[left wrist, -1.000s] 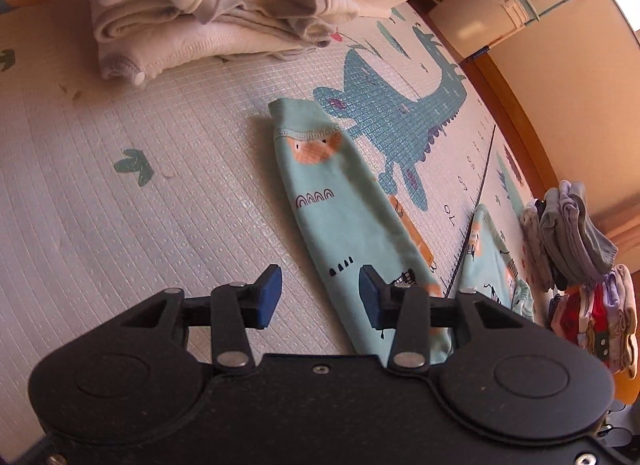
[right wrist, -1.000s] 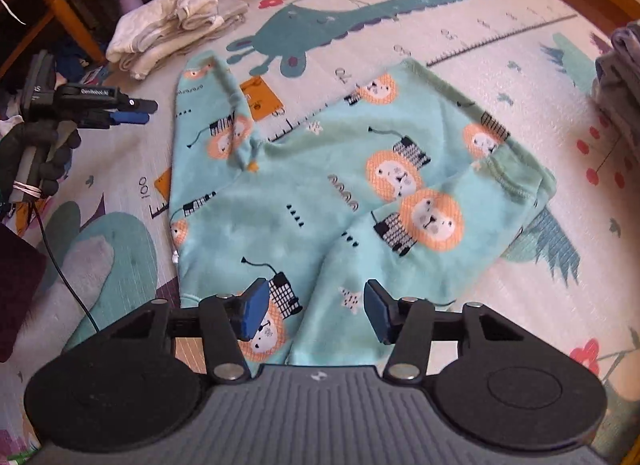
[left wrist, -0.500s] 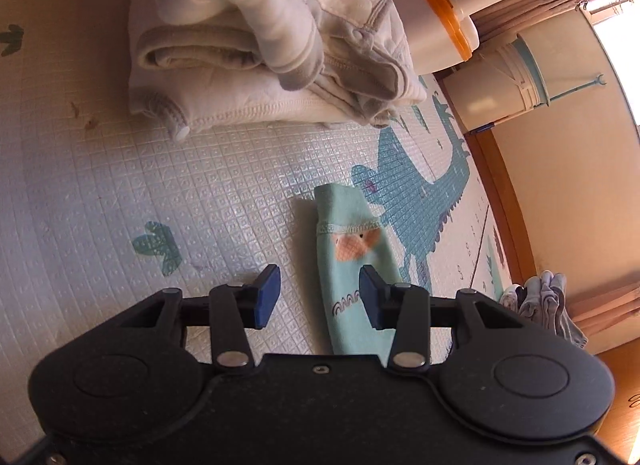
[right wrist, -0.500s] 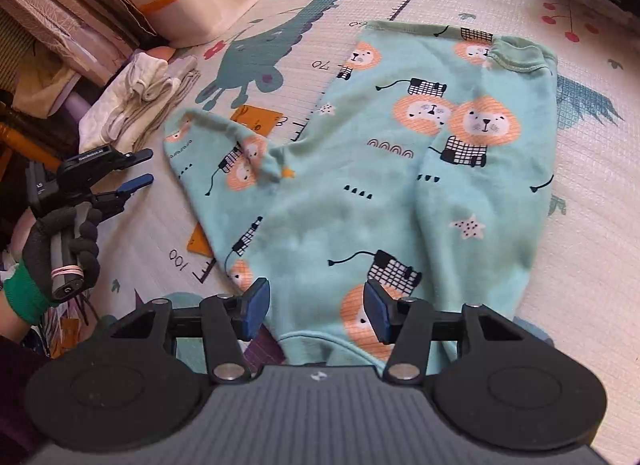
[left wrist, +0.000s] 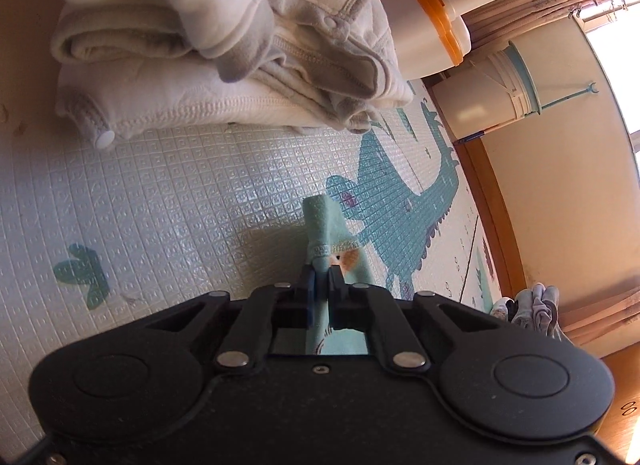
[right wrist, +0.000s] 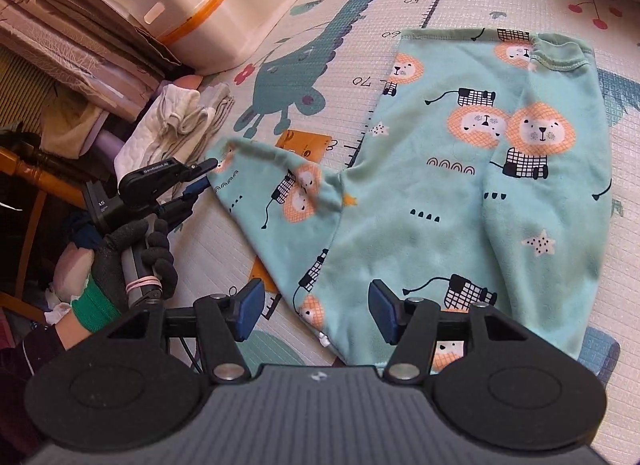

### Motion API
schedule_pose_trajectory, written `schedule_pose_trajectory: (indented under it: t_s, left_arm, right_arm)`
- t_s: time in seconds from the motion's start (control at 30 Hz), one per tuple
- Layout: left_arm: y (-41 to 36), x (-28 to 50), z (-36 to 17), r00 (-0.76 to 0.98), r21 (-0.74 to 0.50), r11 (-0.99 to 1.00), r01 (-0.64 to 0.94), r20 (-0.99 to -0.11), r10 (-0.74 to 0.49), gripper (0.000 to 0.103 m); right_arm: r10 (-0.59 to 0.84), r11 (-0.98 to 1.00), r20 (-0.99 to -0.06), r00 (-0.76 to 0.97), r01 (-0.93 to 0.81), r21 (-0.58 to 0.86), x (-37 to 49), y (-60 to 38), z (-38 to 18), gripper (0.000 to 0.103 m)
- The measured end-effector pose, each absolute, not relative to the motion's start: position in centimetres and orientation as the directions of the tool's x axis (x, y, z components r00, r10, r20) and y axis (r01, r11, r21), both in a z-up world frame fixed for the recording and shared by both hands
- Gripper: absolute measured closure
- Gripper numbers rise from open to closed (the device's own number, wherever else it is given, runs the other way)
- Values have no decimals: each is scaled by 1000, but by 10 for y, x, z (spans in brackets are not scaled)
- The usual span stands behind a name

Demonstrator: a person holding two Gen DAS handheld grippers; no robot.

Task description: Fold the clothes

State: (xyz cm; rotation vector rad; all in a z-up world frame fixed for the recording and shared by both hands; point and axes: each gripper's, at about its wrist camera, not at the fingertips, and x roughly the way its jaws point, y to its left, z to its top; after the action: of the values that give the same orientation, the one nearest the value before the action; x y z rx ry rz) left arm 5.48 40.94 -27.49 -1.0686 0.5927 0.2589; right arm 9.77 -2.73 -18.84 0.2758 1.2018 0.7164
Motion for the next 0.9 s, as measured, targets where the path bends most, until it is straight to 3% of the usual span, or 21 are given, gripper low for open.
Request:
schedule_pose_trajectory:
  t_s: [0.17, 0.4, 0.6, 0.9]
  left_arm:
    - [385, 57, -232, 849, -702, 606, -374, -523, -81, 101]
    - [300, 82, -181, 853, -504, 848, -164, -504, -135, 101]
    - [212, 94, -186, 815, -270, 962, 38, -549, -186, 101]
    - [127, 82, -207, 787, 30, 947, 321, -565, -249, 101]
  right_arm:
    - [666, 734, -723, 183, -329, 594, 105, -23, -186, 45]
    - [730, 683, -653, 203, -267, 680, 118, -16, -184, 44]
    - [779, 609, -556, 289, -144, 780, 141, -21, -179, 33]
    - [745, 619, -565, 354, -50, 784, 164, -26, -197, 31]
